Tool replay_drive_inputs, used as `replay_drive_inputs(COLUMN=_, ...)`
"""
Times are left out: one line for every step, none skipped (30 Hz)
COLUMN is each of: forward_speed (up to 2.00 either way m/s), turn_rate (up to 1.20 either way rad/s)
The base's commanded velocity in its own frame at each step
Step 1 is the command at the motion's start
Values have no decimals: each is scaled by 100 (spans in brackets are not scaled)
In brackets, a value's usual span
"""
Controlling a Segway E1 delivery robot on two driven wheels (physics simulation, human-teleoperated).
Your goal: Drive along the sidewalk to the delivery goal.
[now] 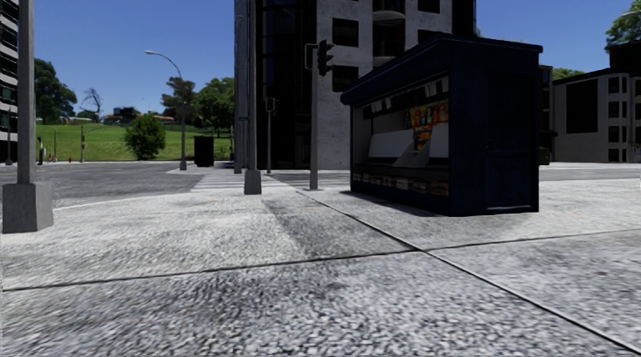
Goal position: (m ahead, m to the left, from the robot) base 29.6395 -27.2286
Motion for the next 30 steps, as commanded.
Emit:
replay_drive_inputs(forward_speed=200, turn_rate=-24)
replay_drive_inputs(forward_speed=200, turn_rate=-24)
replay_drive_inputs(forward_speed=200, turn_rate=-24)
replay_drive_inputs(forward_speed=200, turn_rate=-24)
replay_drive_inputs(forward_speed=200, turn_rate=-23)
replay_drive_inputs(forward_speed=200, turn_rate=-1)
replay_drive_inputs(forward_speed=200, turn_rate=0)
replay_drive_inputs(forward_speed=200, turn_rate=0)
replay_drive_inputs(forward_speed=200, turn_rate=0)
replay_drive_inputs(forward_speed=200, turn_rate=0)
replay_drive_inputs(forward_speed=200, turn_rate=0)
replay_drive_inputs(forward_speed=200, turn_rate=0)
replay_drive_inputs(forward_speed=200, turn_rate=0)
replay_drive_inputs(forward_speed=200, turn_rate=0)
replay_drive_inputs(forward_speed=200, turn_rate=0)
replay_drive_inputs(forward_speed=200, turn_rate=0)
replay_drive_inputs(forward_speed=200, turn_rate=0)
replay_drive_inputs(forward_speed=200, turn_rate=0)
replay_drive_inputs(forward_speed=200, turn_rate=4)
replay_drive_inputs(forward_speed=200, turn_rate=4)
replay_drive_inputs(forward_speed=200, turn_rate=23)
replay_drive_inputs(forward_speed=200, turn_rate=35)
replay_drive_inputs(forward_speed=200, turn_rate=37)
replay_drive_inputs(forward_speed=200, turn_rate=39)
replay_drive_inputs(forward_speed=200, turn_rate=39)
replay_drive_inputs(forward_speed=200, turn_rate=42)
replay_drive_inputs(forward_speed=200, turn_rate=43)
replay_drive_inputs(forward_speed=200, turn_rate=43)
replay_drive_inputs(forward_speed=200, turn_rate=43)
replay_drive_inputs(forward_speed=200, turn_rate=44)
